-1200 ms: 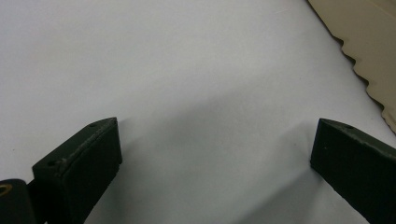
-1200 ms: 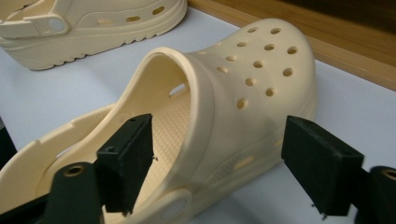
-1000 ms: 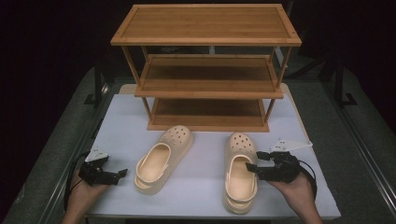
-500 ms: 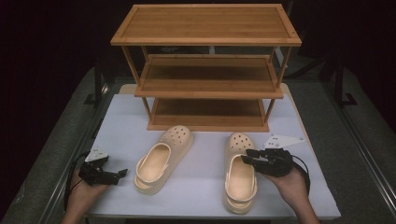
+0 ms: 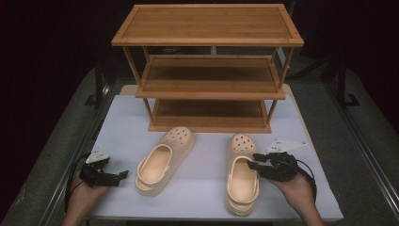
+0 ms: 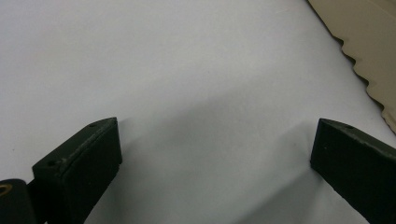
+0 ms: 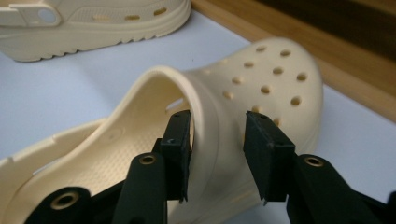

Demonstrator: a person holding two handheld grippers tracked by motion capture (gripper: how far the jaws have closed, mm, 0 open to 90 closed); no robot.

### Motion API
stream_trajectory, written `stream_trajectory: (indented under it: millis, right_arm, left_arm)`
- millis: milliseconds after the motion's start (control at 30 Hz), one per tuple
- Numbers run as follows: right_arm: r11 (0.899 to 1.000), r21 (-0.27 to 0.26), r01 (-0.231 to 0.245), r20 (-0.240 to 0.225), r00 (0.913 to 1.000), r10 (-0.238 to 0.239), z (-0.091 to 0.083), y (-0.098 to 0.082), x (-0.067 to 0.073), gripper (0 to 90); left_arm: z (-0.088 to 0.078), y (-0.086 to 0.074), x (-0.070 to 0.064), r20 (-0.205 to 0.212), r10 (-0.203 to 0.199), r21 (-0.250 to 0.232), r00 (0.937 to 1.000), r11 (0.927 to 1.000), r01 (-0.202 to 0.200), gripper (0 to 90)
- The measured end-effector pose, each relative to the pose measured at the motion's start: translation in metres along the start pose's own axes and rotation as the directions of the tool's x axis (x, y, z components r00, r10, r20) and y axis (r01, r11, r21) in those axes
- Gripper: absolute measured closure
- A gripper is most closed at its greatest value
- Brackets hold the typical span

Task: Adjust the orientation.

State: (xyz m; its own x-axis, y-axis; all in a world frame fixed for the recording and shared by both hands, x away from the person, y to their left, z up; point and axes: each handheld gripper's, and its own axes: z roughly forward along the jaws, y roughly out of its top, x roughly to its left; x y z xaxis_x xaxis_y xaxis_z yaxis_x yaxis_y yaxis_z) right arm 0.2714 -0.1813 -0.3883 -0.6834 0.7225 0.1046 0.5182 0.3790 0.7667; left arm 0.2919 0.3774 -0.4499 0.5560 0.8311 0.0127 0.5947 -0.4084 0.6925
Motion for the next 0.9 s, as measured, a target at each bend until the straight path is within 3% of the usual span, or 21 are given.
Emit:
stream_trajectory:
  millis: [100,200,567,767,900]
  right_arm:
    - [1.0,-0.002,0.002,-0.004,1.0,-0.002,-0.002,0.0,-0.001,66.3]
    - [1.0,0.007,0.022,0.023,0.9995,-0.022,-0.005,0.004,-0.002,70.0]
    - [0.999,0.031,0.034,0.047,0.9982,-0.036,-0.013,0.004,-0.021,69.0]
    - [1.0,0.019,0.008,0.064,0.9979,-0.009,-0.022,-0.007,-0.028,67.3]
    - [1.0,0.021,-0.017,0.044,0.9989,0.016,-0.022,-0.014,-0.029,65.0]
  left_arm:
    - [0.0,0.0,0.0,0.0,0.0,0.0,1.0,1.0,0.0,1.3]
    - [0.0,0.0,0.0,0.0,-0.002,-0.001,1.0,1.0,0.002,1.3]
    - [0.0,0.0,0.0,0.0,-0.004,-0.002,1.0,1.0,0.004,1.3]
    - [0.0,0.0,0.0,0.0,-0.002,-0.002,1.0,1.0,0.002,1.3]
    - [0.0,0.0,0.0,0.0,0.0,0.0,1.0,1.0,0.0,1.3]
